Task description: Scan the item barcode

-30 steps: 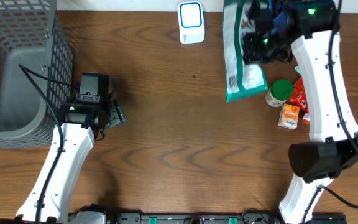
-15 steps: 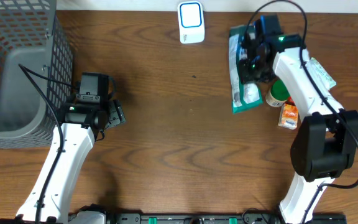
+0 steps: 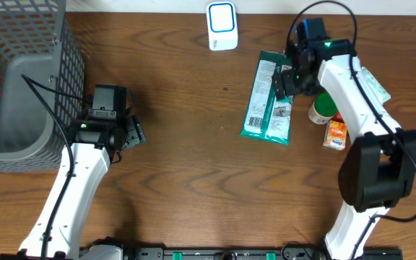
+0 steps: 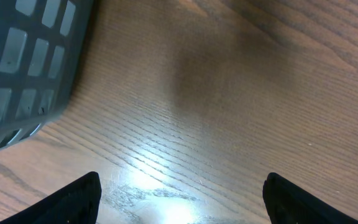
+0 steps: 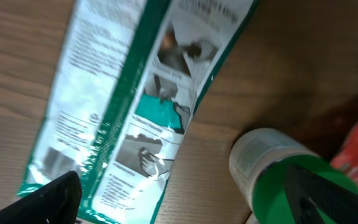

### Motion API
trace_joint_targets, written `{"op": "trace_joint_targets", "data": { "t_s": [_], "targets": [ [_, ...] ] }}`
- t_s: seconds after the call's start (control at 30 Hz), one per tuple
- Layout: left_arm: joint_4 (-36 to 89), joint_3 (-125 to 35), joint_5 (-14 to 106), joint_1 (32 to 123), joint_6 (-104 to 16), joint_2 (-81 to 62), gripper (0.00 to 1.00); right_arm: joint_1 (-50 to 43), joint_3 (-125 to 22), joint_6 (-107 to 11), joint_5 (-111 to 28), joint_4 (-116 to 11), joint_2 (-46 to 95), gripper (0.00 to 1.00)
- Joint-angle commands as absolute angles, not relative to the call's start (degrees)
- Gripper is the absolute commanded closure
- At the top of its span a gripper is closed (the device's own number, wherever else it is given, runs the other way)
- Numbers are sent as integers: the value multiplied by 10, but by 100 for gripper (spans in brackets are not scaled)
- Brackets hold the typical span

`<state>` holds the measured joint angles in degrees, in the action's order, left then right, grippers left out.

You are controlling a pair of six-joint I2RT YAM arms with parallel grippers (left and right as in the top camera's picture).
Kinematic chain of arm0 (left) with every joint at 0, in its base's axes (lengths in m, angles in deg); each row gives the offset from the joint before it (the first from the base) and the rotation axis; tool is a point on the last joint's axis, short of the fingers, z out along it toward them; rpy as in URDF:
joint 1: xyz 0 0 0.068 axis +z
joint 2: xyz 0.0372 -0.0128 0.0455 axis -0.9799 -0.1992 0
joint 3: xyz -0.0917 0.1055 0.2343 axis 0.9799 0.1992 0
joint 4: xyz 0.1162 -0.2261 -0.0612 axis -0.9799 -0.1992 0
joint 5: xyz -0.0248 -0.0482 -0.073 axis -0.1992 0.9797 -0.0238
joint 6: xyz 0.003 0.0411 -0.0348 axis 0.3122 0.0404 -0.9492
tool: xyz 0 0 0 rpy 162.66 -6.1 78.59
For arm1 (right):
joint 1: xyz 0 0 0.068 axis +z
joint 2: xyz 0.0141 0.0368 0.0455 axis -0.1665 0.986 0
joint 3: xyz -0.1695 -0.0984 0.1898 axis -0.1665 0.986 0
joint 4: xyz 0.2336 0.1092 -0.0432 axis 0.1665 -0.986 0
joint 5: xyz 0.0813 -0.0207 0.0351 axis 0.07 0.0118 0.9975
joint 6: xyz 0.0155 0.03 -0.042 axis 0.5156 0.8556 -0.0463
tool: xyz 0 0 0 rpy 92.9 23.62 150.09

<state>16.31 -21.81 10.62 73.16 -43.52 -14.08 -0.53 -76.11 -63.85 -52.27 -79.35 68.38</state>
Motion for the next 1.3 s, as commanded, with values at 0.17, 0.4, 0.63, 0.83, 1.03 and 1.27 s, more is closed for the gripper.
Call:
{"op": "trace_joint_targets", "data": {
  "t_s": [0.17, 0.4, 0.63, 0.83, 1.03, 1.27],
  "targets": [
    [163, -216, 101, 735, -434, -139, 16, -9, -780, -637, -511, -798, 651, 1],
    [163, -216, 101, 735, -434, -139, 16, -9, -780, -637, -511, -798, 651, 1],
    [163, -216, 101, 735, -434, -139, 16, -9, -780, -637, -511, -798, 651, 1],
    [163, -216, 101, 735, -434, -139, 16, -9, -780, -637, -511, -798, 650, 1],
    [163, -216, 101, 735, -434, -139, 16, -1, -780, -637, -511, -798, 535, 1],
    [163, -216, 101, 735, -434, -139, 16, -5, -780, -638, -518, -798, 362, 1]
  ]
}}
